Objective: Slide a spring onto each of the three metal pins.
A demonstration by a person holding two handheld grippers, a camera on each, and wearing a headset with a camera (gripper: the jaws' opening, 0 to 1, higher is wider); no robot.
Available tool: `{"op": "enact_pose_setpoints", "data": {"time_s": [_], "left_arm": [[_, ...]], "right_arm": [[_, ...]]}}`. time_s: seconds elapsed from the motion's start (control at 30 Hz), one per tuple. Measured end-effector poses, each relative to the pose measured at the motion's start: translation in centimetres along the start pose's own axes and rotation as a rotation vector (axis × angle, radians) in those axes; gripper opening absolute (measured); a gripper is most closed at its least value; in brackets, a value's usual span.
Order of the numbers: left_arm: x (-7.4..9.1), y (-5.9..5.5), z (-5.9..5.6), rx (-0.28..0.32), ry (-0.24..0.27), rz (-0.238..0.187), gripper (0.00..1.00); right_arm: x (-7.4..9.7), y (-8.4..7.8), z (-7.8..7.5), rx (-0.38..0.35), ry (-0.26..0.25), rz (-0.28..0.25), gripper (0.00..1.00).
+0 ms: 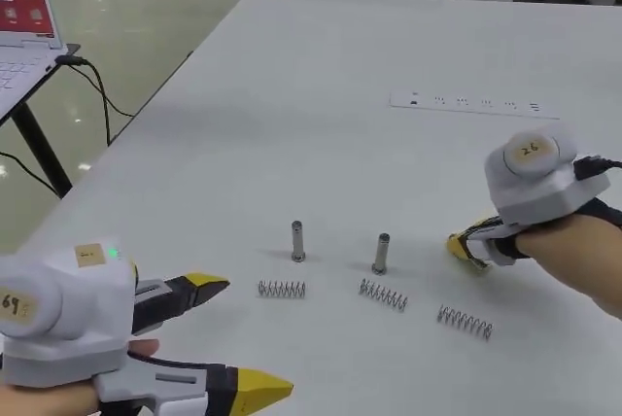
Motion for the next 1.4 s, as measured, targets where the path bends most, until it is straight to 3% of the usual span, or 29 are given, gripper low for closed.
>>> {"op": "enact_pose_setpoints", "data": {"time_s": [0.47,1.4], "left_arm": [[0.0,0.1,-0.1,-0.003,0.001,-0.004,0.81],[0.0,0.2,-0.2,-0.014,-0.006,-0.004,0.80]], "right_arm": [[1.1,-0.1,0.6,-0.012,0.003,0.001,0.05],[4.4,1.3,1.1,-0.011,-0.012,-0.056,0.05]]}}
Point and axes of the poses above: the centre of the closed fingertips' face, and the gripper's own axes: x roughly backward along the fingers, z roughly to its left, y roughly out of its top, the point moved 2 cm from there along x, roughly backward along the fingers, and after that the axes turned 9 degrees about x, right-handed, at the moved point
